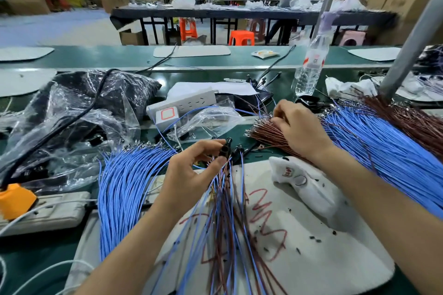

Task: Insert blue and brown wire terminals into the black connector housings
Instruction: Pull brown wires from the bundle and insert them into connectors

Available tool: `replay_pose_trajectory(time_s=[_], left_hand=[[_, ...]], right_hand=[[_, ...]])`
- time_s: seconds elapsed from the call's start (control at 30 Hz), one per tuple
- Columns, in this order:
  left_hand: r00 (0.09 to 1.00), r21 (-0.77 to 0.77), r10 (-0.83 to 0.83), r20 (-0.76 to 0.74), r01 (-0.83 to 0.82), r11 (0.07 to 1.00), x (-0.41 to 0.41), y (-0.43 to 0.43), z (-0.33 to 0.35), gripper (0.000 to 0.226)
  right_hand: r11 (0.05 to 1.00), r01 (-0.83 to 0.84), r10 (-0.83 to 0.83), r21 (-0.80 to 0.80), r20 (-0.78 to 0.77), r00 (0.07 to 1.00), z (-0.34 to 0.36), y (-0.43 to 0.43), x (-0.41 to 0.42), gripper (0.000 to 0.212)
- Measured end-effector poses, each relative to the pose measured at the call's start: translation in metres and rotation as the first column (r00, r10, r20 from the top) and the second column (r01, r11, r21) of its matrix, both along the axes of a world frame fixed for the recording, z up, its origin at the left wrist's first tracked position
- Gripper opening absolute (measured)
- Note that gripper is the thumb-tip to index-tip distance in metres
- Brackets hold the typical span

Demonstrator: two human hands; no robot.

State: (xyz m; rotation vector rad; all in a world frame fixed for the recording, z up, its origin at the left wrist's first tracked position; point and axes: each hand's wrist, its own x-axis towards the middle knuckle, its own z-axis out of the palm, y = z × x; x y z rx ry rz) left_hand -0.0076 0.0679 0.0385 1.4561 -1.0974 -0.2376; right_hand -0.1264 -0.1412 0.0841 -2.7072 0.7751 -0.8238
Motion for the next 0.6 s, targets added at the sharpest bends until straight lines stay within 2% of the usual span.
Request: replay_pose_trajectory(time_s=[0.1,0.17,0.27,0.47,0.6], left_hand=[[0.992,-0.028,-0.047,-0.117,0.044,0.999,-0.001,-0.002,0.000,0.018],[0.980,-0.044,-0.087,-0.178,0.080,0.996,-0.002,-0.003,0.000,0.019],[0.948,-0.079,-0.177,-0.263,0.162,0.984,-0.003,-0.002,0.001,0.019],[0.886,-0.121,-0.295,-0.357,0.270,0.955,-0.010,-0.001,0.006,0.017],[0.893,-0.115,-0.292,-0.342,0.269,0.956,-0.009,0.001,0.008,0.020]], right_hand=[[0.985,-0.172,0.168,0.028,0.117,0.979,0.005,0.017,0.002,0.002],[0.952,-0.298,0.294,0.074,0.062,0.954,0.004,0.025,0.000,0.003],[0.912,-0.400,0.406,0.096,-0.051,0.913,-0.003,0.032,-0.005,0.004],[0.877,-0.437,0.446,0.201,-0.001,0.895,-0.010,0.042,-0.021,0.005],[0.900,-0.374,0.395,0.222,-0.055,0.917,-0.014,0.043,-0.031,0.006]])
